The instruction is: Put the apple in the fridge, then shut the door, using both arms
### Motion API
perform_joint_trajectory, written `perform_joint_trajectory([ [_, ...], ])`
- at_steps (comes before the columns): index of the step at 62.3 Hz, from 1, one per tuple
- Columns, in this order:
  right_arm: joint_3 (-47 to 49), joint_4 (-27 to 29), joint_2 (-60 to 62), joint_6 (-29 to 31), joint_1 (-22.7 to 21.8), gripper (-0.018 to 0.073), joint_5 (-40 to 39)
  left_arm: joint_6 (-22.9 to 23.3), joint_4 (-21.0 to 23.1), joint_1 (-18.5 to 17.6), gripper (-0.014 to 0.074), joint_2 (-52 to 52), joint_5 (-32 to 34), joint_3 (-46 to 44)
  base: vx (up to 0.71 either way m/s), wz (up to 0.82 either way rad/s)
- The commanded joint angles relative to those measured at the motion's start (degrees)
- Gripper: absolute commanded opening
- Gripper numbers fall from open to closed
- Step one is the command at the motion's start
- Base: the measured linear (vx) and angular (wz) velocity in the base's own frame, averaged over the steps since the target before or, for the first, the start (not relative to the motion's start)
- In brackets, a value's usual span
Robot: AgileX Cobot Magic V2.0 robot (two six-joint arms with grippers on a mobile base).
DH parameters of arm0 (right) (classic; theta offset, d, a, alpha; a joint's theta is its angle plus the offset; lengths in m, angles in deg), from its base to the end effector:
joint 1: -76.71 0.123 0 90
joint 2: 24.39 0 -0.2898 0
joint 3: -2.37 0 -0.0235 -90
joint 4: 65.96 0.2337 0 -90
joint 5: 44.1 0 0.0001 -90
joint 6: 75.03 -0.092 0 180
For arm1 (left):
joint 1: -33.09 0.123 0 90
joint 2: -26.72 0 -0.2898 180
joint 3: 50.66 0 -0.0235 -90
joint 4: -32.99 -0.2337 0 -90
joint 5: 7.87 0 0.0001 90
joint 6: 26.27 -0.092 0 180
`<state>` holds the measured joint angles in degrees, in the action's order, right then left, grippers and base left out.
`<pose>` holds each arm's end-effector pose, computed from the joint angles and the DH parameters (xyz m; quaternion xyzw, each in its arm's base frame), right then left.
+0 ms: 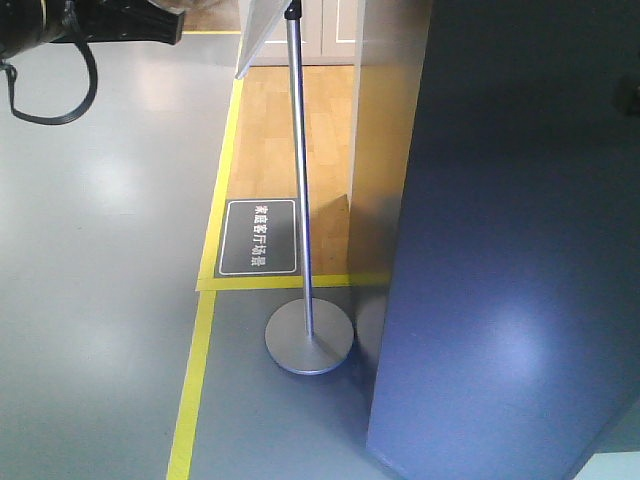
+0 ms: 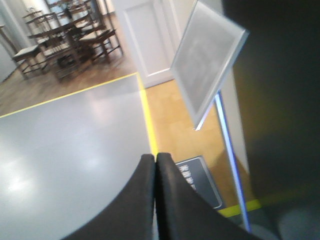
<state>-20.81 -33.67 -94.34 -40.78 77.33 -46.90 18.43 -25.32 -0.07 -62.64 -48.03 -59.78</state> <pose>0.2273 0.0001 0.4046 -0.0071 0.7118 -0.0177 0.7022 0.2768 -0.1205 0.4567 0.0899 0.7708 0.0833 0.6252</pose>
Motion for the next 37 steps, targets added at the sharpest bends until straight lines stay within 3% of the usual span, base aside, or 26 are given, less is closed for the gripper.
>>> perform_joint_trajectory([
  [1, 3.9, 1.5, -2.3, 0.5, -2.1, 0.0362, -5.0, 0.2, -3.9, 0.1, -0.0006, 2.1, -0.4, -1.7, 0.0, 0.0],
  [37, 13.1, 1.6, -17.3, 0.8, -3.5, 0.0314, -9.1, 0.2, -5.0, 0.1, -0.0006, 2.1, -2.1, -1.7, 0.0, 0.0],
])
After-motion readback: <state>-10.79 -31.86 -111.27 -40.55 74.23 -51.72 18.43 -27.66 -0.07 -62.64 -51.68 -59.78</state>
